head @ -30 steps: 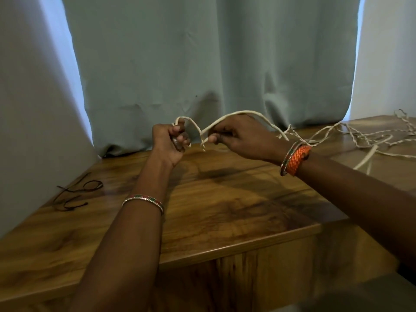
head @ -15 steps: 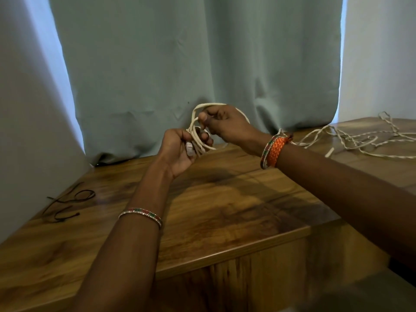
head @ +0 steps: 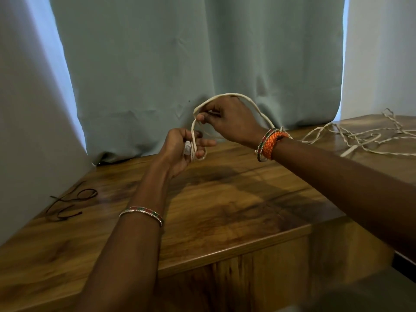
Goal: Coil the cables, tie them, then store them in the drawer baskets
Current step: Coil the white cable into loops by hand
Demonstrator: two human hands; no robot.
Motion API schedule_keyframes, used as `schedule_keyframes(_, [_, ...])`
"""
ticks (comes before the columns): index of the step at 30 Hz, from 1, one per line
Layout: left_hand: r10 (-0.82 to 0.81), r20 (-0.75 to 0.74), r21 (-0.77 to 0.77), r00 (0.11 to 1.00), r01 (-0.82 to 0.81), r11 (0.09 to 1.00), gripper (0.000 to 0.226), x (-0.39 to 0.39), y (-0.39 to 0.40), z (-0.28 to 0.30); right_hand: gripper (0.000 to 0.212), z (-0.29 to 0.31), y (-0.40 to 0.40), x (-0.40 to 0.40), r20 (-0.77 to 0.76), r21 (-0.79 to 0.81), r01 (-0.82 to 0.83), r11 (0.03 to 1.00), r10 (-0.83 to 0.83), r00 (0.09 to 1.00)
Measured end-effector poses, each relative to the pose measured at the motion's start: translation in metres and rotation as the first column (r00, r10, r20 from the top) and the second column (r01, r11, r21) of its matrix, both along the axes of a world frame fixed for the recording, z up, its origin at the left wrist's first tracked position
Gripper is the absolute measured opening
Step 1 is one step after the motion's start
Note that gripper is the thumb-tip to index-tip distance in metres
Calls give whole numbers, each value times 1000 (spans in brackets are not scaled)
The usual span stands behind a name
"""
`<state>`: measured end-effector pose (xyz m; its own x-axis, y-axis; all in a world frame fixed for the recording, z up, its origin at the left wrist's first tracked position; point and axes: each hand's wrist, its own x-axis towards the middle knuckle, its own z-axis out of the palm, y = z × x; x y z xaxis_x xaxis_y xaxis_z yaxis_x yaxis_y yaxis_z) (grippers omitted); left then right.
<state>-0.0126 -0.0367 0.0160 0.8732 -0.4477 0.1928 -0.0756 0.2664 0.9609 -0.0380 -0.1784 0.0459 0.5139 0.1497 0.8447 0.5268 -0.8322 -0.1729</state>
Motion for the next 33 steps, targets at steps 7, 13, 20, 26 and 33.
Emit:
schedule_keyframes(7, [-465,31,-238,885,459,856,20,-8,18,2,23,8,-5,8,58,64,-14,998,10,998])
schedule_keyframes(13, [-763,16,-336,647,722,605,22,-8,13,1,29,14,-17,20,37,198,-19,980,12,999])
schedule_keyframes(20, [-483,118,-295,868,495,817,29,-4,6,2,38,-23,-34,45,-134,36,96,995,-90,987])
schedule_keyframes(26, [-92,-5,-537,996,75,840,35,14,17,5,60,-48,-20,15,-646,-346,39,937,-268,714])
schedule_keyframes(33, [-10,-190,-373,982,-62,926,35,23,24,-8,26,-44,-11,-35,-175,-293,57,955,-112,978])
